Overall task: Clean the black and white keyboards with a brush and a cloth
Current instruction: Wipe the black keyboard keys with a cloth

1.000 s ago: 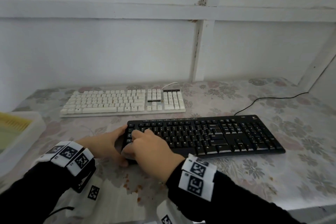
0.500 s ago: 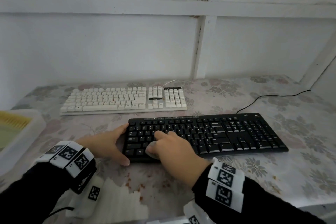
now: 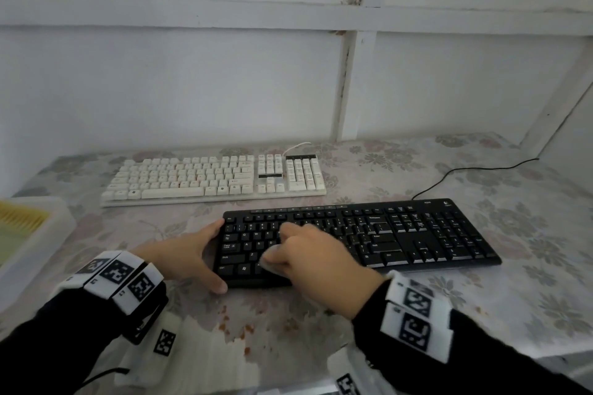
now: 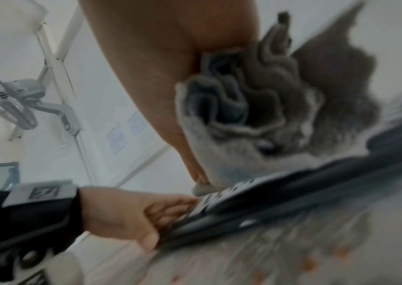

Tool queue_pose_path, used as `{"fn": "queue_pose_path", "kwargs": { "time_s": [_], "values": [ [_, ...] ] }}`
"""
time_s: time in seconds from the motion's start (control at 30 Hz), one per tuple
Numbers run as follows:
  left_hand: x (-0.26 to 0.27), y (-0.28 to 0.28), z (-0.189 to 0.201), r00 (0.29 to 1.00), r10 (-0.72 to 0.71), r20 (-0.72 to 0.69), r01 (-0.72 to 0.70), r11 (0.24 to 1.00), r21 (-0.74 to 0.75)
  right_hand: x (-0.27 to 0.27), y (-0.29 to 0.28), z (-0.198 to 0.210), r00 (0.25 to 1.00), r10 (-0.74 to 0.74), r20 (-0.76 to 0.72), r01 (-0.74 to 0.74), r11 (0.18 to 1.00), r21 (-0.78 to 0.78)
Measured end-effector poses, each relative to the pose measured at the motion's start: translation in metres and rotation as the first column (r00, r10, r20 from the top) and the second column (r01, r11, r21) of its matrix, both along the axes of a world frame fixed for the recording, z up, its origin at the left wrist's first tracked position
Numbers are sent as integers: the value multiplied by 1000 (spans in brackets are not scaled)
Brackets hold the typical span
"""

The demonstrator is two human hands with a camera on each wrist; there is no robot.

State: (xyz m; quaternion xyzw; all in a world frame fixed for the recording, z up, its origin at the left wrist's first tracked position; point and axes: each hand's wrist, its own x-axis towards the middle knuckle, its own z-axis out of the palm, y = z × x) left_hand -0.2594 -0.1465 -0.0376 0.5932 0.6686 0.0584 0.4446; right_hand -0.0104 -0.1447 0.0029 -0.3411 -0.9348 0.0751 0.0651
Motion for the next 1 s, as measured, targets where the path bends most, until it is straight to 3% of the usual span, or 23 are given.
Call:
{"fn": "queue_pose_path", "kwargs": {
  "time_s": [0.2,0.5,0.7,0.9,1.0],
  "values": [
    [3,0,1,1000,10,-29,-9,1000,10,-25,-13,-3,999,36,27,-35,999,-38],
    [7,-3,8,999,29,31,-28,999,-27,53,2,-10,977,-175,121,171,984,40],
    [10,-4,10,997,36,71,-33,999,-42,104,12,-11,921,-307,238,294,952,88],
    [11,-5,14,999,23,30,-22,999,-35,109,31,4,873,-379,307,354,925,137],
    [9,-6,14,999,3,49,-1,999,-33,107,35,10,921,-324,217,298,943,146]
  ]
}}
